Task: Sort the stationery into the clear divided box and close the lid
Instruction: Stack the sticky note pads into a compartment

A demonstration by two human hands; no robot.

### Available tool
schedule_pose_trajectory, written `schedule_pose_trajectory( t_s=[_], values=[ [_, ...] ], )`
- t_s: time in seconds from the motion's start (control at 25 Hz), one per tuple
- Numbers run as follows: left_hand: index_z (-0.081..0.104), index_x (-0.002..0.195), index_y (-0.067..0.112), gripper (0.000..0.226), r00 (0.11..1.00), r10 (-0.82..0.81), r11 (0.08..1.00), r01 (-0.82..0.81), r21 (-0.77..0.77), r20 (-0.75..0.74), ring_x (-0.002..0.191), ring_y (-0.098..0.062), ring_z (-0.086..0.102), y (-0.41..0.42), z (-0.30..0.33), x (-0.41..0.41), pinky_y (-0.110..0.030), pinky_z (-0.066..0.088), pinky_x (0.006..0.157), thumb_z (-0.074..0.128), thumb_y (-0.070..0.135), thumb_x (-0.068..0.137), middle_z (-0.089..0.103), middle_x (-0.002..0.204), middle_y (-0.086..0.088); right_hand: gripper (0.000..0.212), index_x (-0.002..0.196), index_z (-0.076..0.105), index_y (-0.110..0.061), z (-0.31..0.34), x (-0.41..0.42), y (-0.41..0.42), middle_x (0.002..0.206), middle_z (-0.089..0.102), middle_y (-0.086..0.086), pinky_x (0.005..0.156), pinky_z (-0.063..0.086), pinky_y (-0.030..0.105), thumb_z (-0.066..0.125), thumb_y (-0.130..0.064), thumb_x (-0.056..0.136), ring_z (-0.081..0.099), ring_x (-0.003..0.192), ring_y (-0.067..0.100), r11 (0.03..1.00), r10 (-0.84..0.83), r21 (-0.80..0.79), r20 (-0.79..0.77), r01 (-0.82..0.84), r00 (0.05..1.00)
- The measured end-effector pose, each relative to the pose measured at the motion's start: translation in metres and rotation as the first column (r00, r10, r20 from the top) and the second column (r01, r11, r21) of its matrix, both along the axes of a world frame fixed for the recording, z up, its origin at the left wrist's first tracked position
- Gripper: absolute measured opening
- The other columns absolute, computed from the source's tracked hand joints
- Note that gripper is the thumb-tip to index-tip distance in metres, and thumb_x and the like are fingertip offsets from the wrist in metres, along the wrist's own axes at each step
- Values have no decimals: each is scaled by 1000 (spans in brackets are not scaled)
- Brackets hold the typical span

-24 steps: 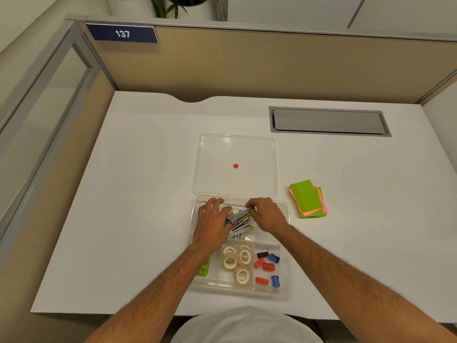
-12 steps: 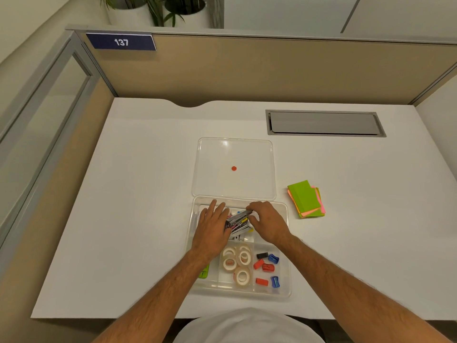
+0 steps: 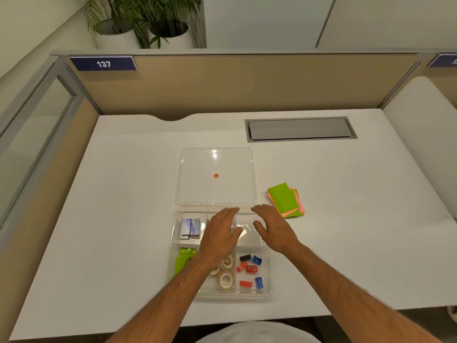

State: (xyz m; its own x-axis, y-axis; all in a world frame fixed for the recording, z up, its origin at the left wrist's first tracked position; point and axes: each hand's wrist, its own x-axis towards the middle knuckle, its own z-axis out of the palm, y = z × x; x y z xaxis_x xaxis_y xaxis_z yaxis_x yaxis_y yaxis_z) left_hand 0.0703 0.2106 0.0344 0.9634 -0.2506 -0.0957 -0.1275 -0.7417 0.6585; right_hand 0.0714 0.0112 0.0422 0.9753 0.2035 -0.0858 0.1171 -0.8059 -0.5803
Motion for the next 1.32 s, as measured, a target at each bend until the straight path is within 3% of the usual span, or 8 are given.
schedule_pose_trajectory(
  t_s=[0.24, 0.48, 0.64, 0.8, 1.16, 1.32],
  values=[
    [38, 147, 26, 57, 999, -21, 999, 22, -32, 28, 137, -14, 38, -57, 11, -4, -30, 27, 115, 58, 35, 95, 43, 150, 4, 53, 147, 38, -16, 4, -13, -57, 153, 39, 2, 116, 25, 35, 50, -36, 99, 24, 147, 21, 999, 4, -45, -1, -4, 1000],
    [36, 149, 27, 58, 998, 54, 998, -55, -42, -20, 142, -13, 32, -114, 25, -7, -30, 25, 116, 57, 36, 96, 37, 154, 6, 57, 145, 40, -6, 24, -3, -118, 151, 41, 9, 117, 27, 40, 57, -31, 97, 25, 147, 30, 995, 91, -47, 63, -88, 994],
    [37, 148, 26, 56, 992, 123, 991, -123, -60, -5, 138, -10, 34, -146, 29, -12, -14, 19, 106, 58, 35, 96, 39, 152, 8, 58, 146, 39, -9, 21, -2, -148, 153, 40, 6, 117, 24, 37, 56, -34, 97, 23, 148, 28, 991, 131, -41, 74, -129, 989],
    [40, 146, 27, 54, 988, 152, 987, -154, -54, -32, 132, -6, 36, -164, 27, -27, -7, 18, 98, 58, 34, 96, 43, 148, 9, 62, 151, 30, -14, 10, -8, -168, 157, 33, 1, 118, 18, 32, 51, -40, 98, 16, 149, 23, 992, 120, -33, 36, -119, 992],
    [41, 144, 27, 54, 988, 121, 990, -127, -56, -97, 128, -9, 45, -177, 25, 3, -13, 27, 96, 61, 34, 95, 45, 145, 9, 64, 152, 27, -14, -1, 6, -189, 158, 31, 0, 118, 13, 29, 51, -40, 98, 13, 150, 23, 997, 82, 3, -8, -82, 997],
    [43, 143, 20, 54, 985, 121, 990, -129, -58, -124, 128, -15, 46, -181, 19, 26, -18, 31, 98, 63, 32, 94, 48, 143, 2, 67, 153, 24, -14, -8, 27, -191, 159, 27, 4, 119, 14, 43, 48, -44, 97, 11, 150, 27, 997, 52, -52, -22, -54, 998]
  ],
)
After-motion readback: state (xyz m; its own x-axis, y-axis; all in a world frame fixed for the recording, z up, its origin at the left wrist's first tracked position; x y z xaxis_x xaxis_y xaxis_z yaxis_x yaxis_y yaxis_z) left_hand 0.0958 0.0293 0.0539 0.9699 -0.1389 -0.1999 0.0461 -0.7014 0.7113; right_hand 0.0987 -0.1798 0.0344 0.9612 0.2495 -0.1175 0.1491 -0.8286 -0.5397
